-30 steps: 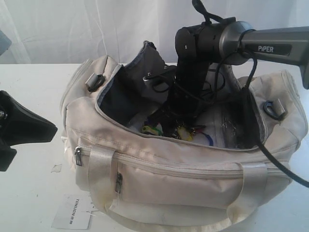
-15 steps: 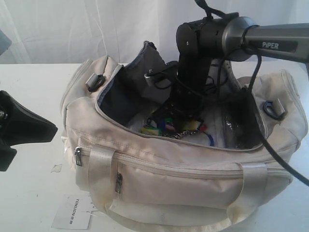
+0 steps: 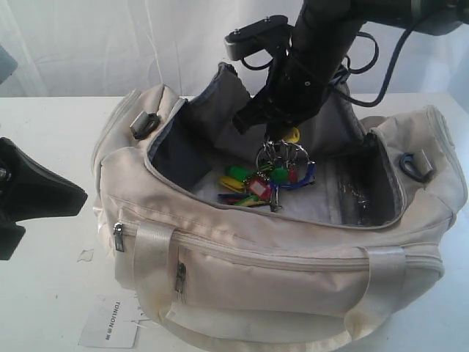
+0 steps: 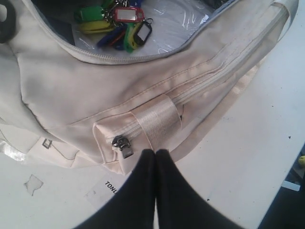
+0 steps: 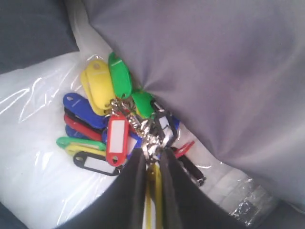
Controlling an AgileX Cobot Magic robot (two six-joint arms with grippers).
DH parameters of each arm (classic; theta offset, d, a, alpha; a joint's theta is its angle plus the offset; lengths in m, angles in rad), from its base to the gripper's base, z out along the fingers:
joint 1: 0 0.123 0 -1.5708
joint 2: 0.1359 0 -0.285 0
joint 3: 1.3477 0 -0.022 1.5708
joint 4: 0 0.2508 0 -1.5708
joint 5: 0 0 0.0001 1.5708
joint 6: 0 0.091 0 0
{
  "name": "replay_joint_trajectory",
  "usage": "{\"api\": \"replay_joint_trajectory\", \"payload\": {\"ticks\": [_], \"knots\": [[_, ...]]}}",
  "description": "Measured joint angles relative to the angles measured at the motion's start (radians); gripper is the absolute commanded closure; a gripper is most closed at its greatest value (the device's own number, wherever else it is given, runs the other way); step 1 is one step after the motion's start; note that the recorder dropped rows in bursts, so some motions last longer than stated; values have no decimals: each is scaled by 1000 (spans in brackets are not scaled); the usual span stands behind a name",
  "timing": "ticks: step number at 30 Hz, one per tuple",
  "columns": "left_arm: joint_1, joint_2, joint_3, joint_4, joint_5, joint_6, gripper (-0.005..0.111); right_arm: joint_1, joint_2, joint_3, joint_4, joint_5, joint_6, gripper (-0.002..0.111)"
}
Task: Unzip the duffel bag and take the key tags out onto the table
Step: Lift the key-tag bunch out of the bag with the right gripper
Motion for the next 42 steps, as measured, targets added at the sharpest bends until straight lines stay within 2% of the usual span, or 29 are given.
{"api": "replay_joint_trajectory", "payload": {"ticks": [15,32,37,42], "knots": [[0,0,0,0,0,0,107,0,-186,1,9,7,0,108],[0,0,0,34,-7,-1,107,0,-447,1,258,99,-96,108],[0,-29,0,207,-30,-132,107,7,-464,1,338,125,-138,108],[0,-114,-2,487,-35,-357,107,81,-464,1,356,125,-144,108]]}}
